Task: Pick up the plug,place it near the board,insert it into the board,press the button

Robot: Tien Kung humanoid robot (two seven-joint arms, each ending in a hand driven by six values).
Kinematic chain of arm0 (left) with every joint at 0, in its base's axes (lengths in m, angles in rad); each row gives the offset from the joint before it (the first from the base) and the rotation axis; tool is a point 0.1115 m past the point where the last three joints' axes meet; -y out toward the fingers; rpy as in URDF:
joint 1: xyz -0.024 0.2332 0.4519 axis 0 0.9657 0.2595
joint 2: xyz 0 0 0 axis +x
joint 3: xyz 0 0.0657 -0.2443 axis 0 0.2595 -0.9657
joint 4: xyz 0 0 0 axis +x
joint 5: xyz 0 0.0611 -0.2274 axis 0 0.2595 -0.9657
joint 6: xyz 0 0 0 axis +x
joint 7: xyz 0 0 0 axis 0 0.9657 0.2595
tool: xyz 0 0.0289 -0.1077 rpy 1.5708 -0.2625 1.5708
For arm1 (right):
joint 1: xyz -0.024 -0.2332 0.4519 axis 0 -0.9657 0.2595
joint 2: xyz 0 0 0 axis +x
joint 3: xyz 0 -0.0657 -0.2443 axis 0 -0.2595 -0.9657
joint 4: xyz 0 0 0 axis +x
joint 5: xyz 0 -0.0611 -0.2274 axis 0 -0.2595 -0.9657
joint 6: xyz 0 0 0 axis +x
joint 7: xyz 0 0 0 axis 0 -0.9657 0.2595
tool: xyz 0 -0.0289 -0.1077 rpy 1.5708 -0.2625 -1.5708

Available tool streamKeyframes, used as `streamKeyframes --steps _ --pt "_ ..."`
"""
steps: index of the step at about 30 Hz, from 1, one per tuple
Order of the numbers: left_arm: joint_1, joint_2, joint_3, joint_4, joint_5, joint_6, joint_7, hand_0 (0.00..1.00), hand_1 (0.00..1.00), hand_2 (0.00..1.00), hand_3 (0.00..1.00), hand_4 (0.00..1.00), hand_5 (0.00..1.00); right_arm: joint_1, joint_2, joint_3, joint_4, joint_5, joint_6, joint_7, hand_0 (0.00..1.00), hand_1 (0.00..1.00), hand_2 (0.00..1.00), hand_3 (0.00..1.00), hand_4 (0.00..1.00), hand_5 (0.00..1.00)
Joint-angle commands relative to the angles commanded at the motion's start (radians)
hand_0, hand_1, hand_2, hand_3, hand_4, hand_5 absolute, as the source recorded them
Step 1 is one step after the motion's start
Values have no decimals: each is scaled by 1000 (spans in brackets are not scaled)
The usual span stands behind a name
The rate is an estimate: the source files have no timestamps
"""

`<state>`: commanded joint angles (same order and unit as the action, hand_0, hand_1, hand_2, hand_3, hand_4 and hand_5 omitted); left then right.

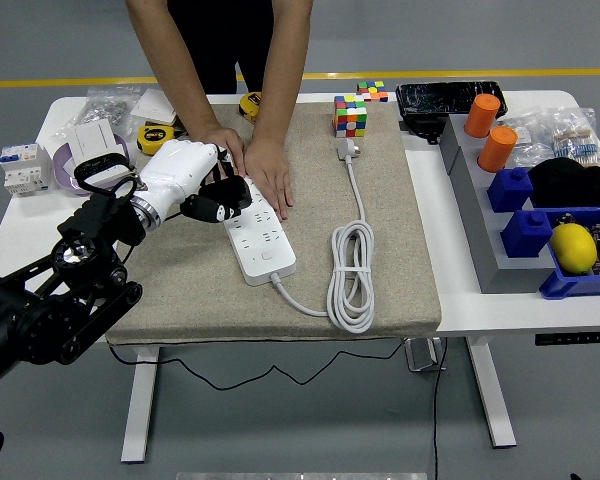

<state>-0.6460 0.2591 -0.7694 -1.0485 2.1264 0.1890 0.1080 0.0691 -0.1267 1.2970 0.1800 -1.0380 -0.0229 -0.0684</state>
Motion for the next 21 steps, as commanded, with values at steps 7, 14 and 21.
streamKeyframes --steps 7,14,21 --pt "-5 7 44 17 -21 -6 -1 381 379 424 482 663 138 1 -2 4 0 -3 0 -2 787 704 699 708 998 888" --pt "-2 6 47 33 -25 -5 -2 382 380 426 483 668 139 2 -3 0 0 1 0 1 787 704 700 708 998 888" --pt "1 -8 53 59 -26 -3 -5 382 382 426 483 673 142 0 -3 1 0 -3 0 -1 787 705 699 708 998 887"
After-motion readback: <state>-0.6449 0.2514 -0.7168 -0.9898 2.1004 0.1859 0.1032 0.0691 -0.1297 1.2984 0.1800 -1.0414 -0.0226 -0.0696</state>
